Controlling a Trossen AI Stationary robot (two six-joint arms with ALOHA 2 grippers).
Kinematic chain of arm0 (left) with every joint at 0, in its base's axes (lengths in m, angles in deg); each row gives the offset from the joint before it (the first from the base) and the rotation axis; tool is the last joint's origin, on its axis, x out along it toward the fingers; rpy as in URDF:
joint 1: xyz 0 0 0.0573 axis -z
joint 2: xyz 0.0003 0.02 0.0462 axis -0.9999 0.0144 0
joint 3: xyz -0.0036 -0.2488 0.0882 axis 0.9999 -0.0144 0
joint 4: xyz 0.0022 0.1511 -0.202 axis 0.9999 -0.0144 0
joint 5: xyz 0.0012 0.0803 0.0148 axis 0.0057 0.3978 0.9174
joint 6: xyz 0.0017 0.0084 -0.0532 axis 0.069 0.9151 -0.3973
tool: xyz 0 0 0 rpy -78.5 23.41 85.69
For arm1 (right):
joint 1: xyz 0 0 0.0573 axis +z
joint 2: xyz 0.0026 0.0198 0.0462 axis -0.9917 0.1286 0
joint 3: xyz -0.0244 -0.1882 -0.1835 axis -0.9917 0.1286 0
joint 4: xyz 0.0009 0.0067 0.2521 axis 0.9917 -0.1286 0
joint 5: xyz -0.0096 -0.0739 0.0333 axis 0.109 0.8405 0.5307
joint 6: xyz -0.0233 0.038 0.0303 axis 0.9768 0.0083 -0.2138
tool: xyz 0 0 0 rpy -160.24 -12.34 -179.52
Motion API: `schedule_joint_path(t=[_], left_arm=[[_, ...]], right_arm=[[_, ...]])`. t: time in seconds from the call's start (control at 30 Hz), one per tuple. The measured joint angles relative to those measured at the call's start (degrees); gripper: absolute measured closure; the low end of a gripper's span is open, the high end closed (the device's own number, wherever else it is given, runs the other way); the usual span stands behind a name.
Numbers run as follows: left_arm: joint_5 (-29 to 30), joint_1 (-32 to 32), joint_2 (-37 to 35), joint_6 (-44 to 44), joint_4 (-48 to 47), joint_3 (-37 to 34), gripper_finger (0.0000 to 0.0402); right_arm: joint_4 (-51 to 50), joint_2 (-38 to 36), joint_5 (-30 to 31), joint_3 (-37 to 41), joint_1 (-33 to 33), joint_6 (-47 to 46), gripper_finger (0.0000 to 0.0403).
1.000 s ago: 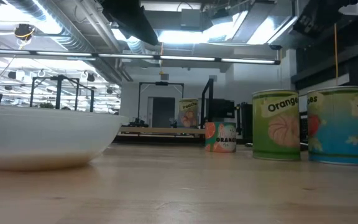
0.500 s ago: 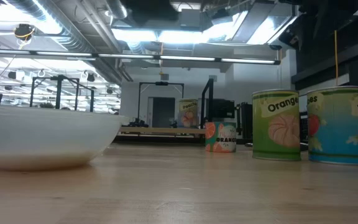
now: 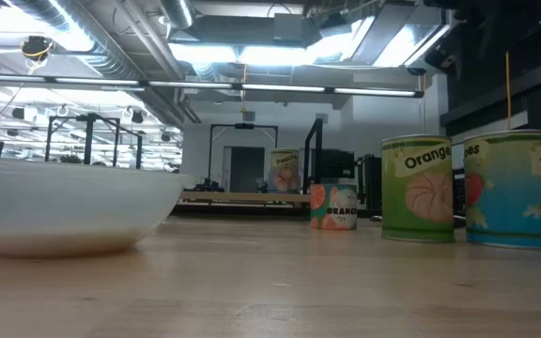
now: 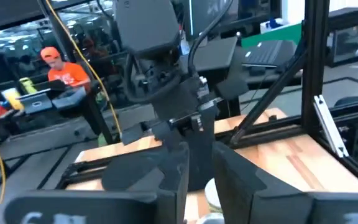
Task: Pick and place cans onto a shelf
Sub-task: Put the large canned oranges on the shelf
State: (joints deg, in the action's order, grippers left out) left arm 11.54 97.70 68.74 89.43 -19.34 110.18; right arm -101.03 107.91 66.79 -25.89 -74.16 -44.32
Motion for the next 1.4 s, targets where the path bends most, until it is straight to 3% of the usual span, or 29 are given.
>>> schedule_joint_path(t=[0.23, 0.37, 0.73, 1.03, 1.4], left_arm=[[-5.0, 0.0, 5.7, -1.3, 0.8, 5.1, 0.0276], [-8.5, 0.0, 10.2, -1.3, 0.0, 10.4, 0.0266], [-9.8, -0.7, 24.7, 0.5, -23.3, 30.5, 0.0268], [-9.4, -1.1, 30.0, 0.4, -31.1, 32.3, 0.0271], [-8.4, -1.0, 32.8, 0.3, -36.8, 32.3, 0.0271]], right_arm=[[-2.5, 0.0, 0.0, 0.0, 0.0, 0.0, 0.0263], [-3.0, 0.0, 0.0, 0.0, 0.0, 0.0, 0.0263], [-5.8, -8.0, 0.0, 0.0, -0.1, 1.4, 0.0263], [-5.8, -15.1, 2.8, 0.0, -0.1, 1.4, 0.0263], [-5.7, -16.1, 3.6, 0.0, -0.1, 1.1, 0.0263]])
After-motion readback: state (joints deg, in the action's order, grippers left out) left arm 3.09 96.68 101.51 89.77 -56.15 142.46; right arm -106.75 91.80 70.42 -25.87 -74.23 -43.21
